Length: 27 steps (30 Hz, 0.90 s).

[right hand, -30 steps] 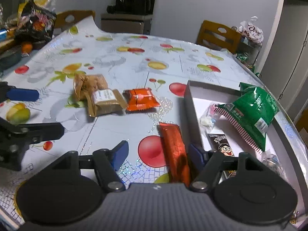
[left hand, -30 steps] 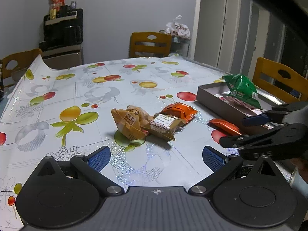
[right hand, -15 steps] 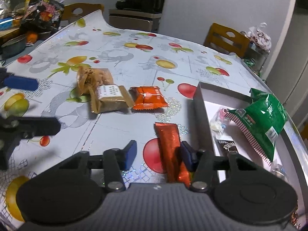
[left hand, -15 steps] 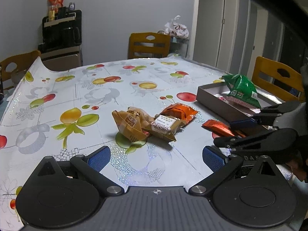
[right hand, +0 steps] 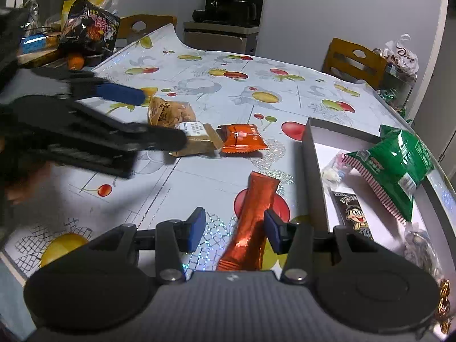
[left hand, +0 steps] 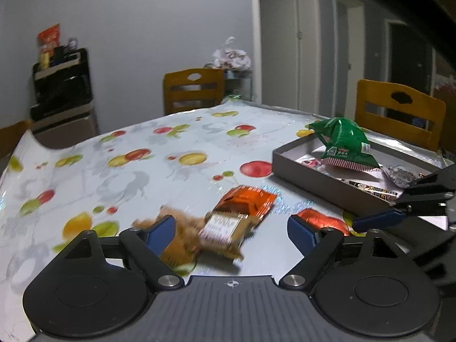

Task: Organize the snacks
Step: 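Grasp the orange-red candy bar with the right tool while the left tool grasps the tan biscuit packet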

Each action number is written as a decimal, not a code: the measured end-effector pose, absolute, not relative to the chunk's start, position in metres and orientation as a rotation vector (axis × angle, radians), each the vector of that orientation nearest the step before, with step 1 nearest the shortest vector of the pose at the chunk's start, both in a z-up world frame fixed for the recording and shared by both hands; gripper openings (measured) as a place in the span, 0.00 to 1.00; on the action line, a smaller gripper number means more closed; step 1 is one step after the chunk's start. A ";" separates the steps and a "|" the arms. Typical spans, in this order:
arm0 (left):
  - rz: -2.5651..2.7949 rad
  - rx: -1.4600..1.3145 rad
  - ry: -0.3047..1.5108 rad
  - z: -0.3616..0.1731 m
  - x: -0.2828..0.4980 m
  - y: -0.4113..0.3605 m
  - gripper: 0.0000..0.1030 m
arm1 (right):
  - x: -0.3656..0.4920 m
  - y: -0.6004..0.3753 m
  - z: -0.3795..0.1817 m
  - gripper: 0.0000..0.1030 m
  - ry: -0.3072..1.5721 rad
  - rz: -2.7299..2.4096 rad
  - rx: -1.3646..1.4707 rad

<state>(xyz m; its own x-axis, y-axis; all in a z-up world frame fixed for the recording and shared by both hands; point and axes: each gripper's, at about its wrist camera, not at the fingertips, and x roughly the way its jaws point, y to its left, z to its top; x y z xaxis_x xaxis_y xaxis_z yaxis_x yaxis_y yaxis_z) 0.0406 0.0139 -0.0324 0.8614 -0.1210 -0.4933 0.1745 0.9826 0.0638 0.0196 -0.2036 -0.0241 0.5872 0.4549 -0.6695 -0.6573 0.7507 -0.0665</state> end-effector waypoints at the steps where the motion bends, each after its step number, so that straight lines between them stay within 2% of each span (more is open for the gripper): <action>1: -0.172 0.119 0.508 -0.034 0.046 0.012 0.77 | 0.018 -0.205 -0.023 0.44 0.676 0.660 -0.325; 6: -0.202 0.184 0.546 -0.043 0.070 0.003 0.68 | 0.016 -0.212 -0.022 0.44 0.676 0.654 -0.310; 14: -0.184 0.171 0.640 -0.056 0.091 0.002 0.67 | 0.018 -0.216 -0.022 0.44 0.677 0.659 -0.291; 17: -0.178 0.146 0.656 -0.057 0.091 0.005 0.64 | 0.018 -0.216 -0.022 0.44 0.677 0.661 -0.286; 27: -0.170 0.048 0.683 -0.053 0.078 0.010 0.43 | 0.024 -0.212 -0.026 0.44 0.695 0.637 -0.254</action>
